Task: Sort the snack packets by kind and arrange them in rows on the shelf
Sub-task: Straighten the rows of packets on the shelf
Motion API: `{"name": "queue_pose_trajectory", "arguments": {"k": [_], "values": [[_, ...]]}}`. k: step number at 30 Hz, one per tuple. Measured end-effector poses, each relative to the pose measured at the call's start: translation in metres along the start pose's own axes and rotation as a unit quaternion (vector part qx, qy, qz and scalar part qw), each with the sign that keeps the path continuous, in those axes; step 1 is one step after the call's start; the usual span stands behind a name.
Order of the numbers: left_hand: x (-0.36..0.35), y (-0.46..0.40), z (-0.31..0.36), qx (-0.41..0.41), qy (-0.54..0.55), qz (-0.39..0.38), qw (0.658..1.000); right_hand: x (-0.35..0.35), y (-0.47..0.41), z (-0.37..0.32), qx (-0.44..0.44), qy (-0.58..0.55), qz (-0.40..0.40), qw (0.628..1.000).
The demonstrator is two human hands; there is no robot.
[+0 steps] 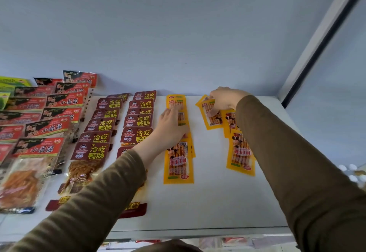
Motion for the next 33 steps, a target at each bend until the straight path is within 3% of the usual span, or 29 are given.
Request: {"name": "queue_pose_trajectory", "arguments": {"k": [7, 13, 16, 19, 23, 27, 30, 33], "values": [[-0.003, -0.003, -0.007, -0.003, -0.024, 0.009, 1.0, 0.008, -0.006, -0.004, 0.007, -0.034, -0.062, 0.997], [-0.005, -0.007, -0.01, -0.004, -0.038, 0.016, 0.999, 0.007, -0.011, -0.021, 0.021, -0.059, -0.051, 0.997], [-0.005, -0.007, -0.011, -0.006, -0.037, 0.013, 0.999, 0.006, -0.014, -0.018, 0.035, -0.145, -0.034, 0.988], [-0.001, -0.009, -0.011, -0.008, -0.019, 0.009, 1.0, 0.007, -0.017, -0.009, 0.083, -0.324, 0.039, 0.941], [0.008, -0.009, -0.01, -0.027, 0.02, 0.022, 0.999, 0.026, 0.003, -0.003, 0.142, -0.474, 0.162, 0.853], [0.038, 0.0, -0.006, -0.065, 0.084, 0.083, 0.991, 0.038, 0.045, -0.003, 0.161, -0.599, 0.198, 0.759], [0.058, 0.016, -0.007, -0.084, 0.07, 0.116, 0.987, 0.027, 0.08, -0.009, 0.138, -0.63, 0.197, 0.739], [0.06, 0.046, -0.005, -0.101, -0.074, 0.077, 0.989, 0.001, 0.113, -0.02, 0.107, -0.661, 0.173, 0.723]]}}
Point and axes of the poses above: each hand's wrist, its own y-axis away from the middle knuckle, its own x-axis out of the back of the hand, z = x × y, the point moved 4 cm from there along -y, towards the middle knuckle, and after that the axes turned 13 degrees about y, right-handed, at the moved point
